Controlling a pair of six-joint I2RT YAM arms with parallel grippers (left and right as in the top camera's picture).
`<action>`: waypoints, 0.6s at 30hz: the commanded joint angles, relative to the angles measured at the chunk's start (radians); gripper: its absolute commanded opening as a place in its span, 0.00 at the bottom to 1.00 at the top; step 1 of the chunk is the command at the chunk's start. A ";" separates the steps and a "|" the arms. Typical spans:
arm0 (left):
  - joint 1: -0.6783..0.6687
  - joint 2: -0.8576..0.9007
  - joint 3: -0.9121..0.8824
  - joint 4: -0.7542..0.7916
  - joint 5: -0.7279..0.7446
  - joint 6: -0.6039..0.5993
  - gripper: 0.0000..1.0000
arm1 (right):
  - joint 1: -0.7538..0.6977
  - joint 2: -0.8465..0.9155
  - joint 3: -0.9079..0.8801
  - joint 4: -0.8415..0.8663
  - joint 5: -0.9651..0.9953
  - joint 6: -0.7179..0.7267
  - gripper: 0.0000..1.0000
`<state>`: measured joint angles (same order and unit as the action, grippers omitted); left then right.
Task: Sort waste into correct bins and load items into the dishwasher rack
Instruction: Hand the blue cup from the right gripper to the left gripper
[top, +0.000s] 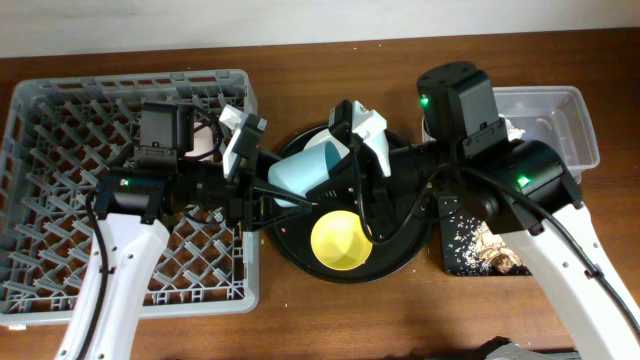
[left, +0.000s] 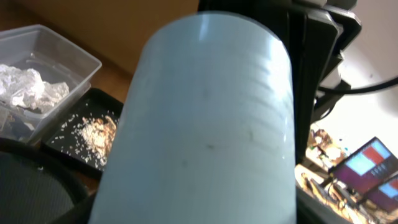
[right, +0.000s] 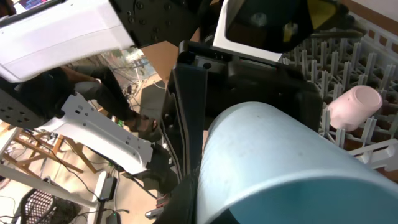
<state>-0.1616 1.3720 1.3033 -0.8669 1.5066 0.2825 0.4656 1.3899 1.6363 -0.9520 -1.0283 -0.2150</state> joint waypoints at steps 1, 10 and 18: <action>-0.021 -0.021 0.006 0.001 0.067 0.011 0.60 | -0.001 0.025 0.004 0.010 0.033 -0.010 0.05; 0.028 -0.021 0.006 0.044 0.068 -0.001 0.31 | -0.039 -0.030 0.037 0.025 0.033 -0.008 0.43; 0.069 -0.021 0.006 0.037 0.065 -0.005 0.30 | -0.117 -0.012 0.036 -0.039 0.037 0.029 0.44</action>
<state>-0.0975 1.3716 1.3033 -0.8265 1.5452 0.2874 0.3531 1.3411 1.6588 -0.9649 -1.0031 -0.1978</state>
